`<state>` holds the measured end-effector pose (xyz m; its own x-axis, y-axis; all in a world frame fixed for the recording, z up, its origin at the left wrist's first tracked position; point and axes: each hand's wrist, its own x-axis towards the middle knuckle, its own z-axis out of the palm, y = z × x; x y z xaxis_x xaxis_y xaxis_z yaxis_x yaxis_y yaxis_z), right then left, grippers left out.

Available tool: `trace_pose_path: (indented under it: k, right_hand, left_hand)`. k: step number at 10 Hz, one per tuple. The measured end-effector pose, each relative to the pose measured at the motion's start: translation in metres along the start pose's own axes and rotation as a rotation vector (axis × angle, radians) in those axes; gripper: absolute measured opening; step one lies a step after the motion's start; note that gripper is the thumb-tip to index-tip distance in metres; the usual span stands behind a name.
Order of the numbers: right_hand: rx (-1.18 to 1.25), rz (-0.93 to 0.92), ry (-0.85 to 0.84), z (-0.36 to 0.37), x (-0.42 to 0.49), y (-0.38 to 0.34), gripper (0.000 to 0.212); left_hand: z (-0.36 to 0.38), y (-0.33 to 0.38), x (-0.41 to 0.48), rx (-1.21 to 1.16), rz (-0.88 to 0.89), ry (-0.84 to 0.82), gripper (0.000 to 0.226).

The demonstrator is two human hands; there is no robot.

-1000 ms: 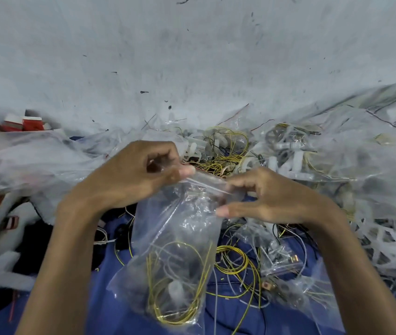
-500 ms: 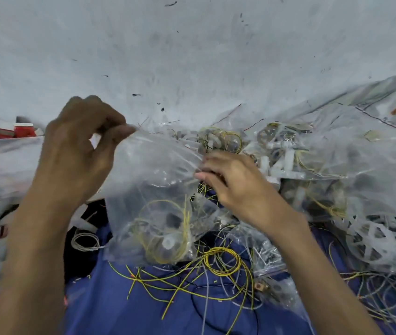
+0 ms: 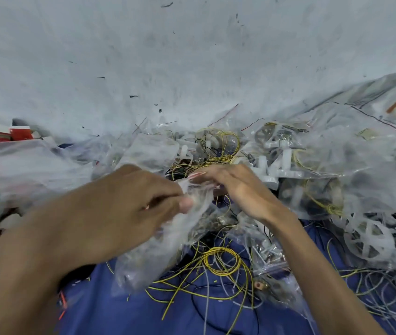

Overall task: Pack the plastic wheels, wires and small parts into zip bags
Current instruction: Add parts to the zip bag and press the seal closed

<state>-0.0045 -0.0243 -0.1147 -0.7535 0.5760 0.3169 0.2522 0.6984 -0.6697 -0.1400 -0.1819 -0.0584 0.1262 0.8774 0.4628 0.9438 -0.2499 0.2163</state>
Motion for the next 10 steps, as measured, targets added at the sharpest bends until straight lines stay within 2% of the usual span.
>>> trace_pose_path:
  k: [1, 2, 3, 4, 5, 6, 7, 8, 9, 10]
  right_hand:
    - [-0.094, -0.022, 0.012, -0.005, -0.002, -0.008, 0.034]
    - [-0.159, -0.041, 0.042, 0.001, 0.001, -0.009, 0.020]
    - [-0.188, -0.006, 0.071, 0.004, 0.003, -0.011, 0.024]
    - [-0.195, 0.011, 0.077, 0.003, 0.002, -0.010, 0.043]
    - [-0.156, 0.017, -0.012, 0.010, 0.003, -0.008, 0.060]
    - [-0.118, 0.017, -0.212, 0.030, 0.013, -0.007, 0.083]
    - [-0.093, -0.085, -0.193, 0.049, 0.035, -0.015, 0.092]
    - [0.052, -0.210, -0.098, 0.052, 0.054, -0.033, 0.096]
    - [0.227, -0.218, -0.024, 0.036, 0.059, -0.033, 0.095]
    - [0.054, -0.081, -0.058, 0.011, 0.049, -0.013, 0.084]
  left_hand:
    - [0.000, -0.009, 0.005, 0.094, -0.093, -0.074, 0.047]
    - [0.003, -0.019, 0.002, 0.183, -0.138, -0.121, 0.020]
    - [0.002, -0.026, -0.002, 0.202, -0.188, -0.196, 0.011]
    - [-0.002, -0.029, -0.002, 0.163, -0.239, -0.320, 0.027]
    - [0.004, -0.035, 0.004, 0.142, -0.291, -0.430, 0.031]
    - [0.015, -0.057, 0.013, 0.226, -0.431, -0.331, 0.038]
    - [0.017, -0.072, 0.021, 0.258, -0.686, 0.053, 0.032]
    - [0.006, -0.071, 0.019, 0.292, -0.630, 0.345, 0.035]
    - [-0.002, -0.065, 0.017, 0.263, -0.469, 0.360, 0.051]
    - [0.013, -0.064, 0.022, 0.269, -0.488, 0.062, 0.072]
